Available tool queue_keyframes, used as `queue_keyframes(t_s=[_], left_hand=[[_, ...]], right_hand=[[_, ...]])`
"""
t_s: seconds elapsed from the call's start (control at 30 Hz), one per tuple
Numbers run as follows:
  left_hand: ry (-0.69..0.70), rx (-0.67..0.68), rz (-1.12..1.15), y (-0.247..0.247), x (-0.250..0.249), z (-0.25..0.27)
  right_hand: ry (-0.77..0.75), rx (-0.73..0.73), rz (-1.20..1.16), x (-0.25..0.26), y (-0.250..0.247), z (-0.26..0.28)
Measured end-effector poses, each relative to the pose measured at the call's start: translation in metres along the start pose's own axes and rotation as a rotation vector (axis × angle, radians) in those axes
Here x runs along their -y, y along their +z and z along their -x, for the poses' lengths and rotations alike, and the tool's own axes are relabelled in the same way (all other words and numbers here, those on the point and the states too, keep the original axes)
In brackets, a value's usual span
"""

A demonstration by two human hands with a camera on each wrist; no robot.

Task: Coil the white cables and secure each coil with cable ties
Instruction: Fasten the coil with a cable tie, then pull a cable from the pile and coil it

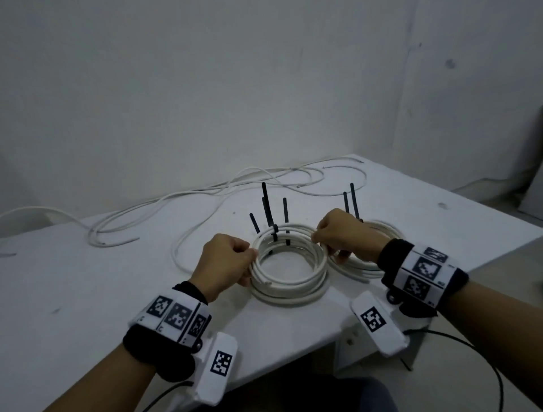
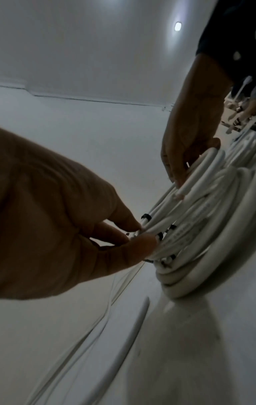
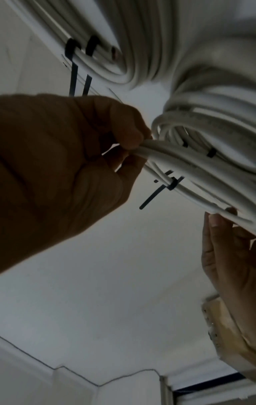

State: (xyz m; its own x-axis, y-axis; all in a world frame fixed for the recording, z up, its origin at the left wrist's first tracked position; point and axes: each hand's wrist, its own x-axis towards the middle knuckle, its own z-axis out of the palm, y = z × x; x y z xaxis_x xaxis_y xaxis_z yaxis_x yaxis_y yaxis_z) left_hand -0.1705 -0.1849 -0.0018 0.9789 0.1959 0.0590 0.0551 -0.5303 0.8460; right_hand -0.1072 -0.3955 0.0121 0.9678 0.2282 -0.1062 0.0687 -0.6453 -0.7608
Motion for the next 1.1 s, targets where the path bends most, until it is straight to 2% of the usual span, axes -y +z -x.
queue_keyframes(t_s=[0.2,0.33,0.57,0.7,0.83,0.97,1.1], left_hand=[[0.040,0.011,-0.209,0.007,0.003,-0.008],[0.016,0.036,-0.243,0.006,0.005,-0.015],[0.040,-0.113,-0.318,-0.033,0.007,-0.046],[0.045,-0.129,-0.412,-0.060,0.002,-0.094],[0.037,-0.123,-0.493,-0.075,0.004,-0.166],[0.038,-0.113,-0.554,-0.084,0.018,-0.234],[0.038,-0.087,-0.582,-0.086,0.035,-0.270]], right_hand=[[0.020,0.008,0.112,0.000,0.003,-0.010],[0.019,0.054,0.173,0.003,-0.002,-0.010],[-0.111,-0.038,0.209,0.026,-0.027,-0.032],[-0.204,-0.022,0.234,0.048,-0.037,-0.091],[-0.302,0.070,0.304,0.079,-0.035,-0.177],[-0.348,0.134,0.559,0.105,-0.009,-0.269],[-0.436,0.164,0.902,0.119,0.027,-0.335]])
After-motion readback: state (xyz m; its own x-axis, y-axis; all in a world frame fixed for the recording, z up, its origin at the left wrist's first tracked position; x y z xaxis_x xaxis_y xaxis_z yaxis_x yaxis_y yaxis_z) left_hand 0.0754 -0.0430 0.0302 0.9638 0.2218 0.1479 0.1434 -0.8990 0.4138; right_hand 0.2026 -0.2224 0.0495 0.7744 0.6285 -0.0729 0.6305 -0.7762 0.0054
